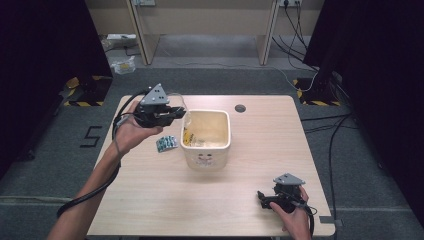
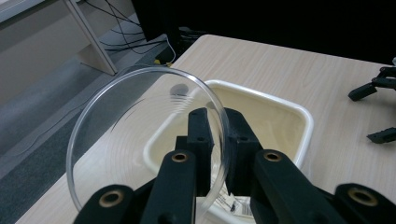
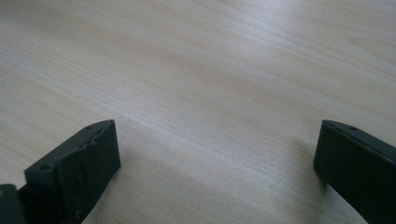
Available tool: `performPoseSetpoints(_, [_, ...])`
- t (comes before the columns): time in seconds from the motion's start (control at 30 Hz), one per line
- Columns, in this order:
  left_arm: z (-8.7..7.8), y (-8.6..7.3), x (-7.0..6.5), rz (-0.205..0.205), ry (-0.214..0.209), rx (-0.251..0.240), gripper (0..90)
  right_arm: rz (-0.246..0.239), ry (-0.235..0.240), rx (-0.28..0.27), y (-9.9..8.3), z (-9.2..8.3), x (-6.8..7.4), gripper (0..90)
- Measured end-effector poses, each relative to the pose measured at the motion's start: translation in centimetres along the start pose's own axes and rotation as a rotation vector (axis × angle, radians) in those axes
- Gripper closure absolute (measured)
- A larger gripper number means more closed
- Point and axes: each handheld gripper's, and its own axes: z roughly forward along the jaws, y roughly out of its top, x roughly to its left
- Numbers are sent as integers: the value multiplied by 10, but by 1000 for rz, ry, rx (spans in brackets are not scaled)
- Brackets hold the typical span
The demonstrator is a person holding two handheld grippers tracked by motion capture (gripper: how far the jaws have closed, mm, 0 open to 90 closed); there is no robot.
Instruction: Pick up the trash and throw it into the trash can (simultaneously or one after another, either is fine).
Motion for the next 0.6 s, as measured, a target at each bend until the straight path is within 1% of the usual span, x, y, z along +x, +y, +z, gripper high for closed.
performPoseSetpoints(0.1, [6, 3, -4, -1, -15, -3, 820, -1, 0, -1, 0, 0, 0, 7])
performPoseSetpoints(0.3, [21, 8, -12, 10, -40, 15, 820, 0, 0, -1, 0, 0, 0, 7])
performPoseSetpoints(0.5, [35, 9, -19, 20, -63, 34, 818, 2, 2, -1, 0, 0, 0, 7])
performPoseSetpoints(0.6, [42, 9, -19, 12, -72, 38, 816, 2, 2, -1, 0, 0, 0, 7])
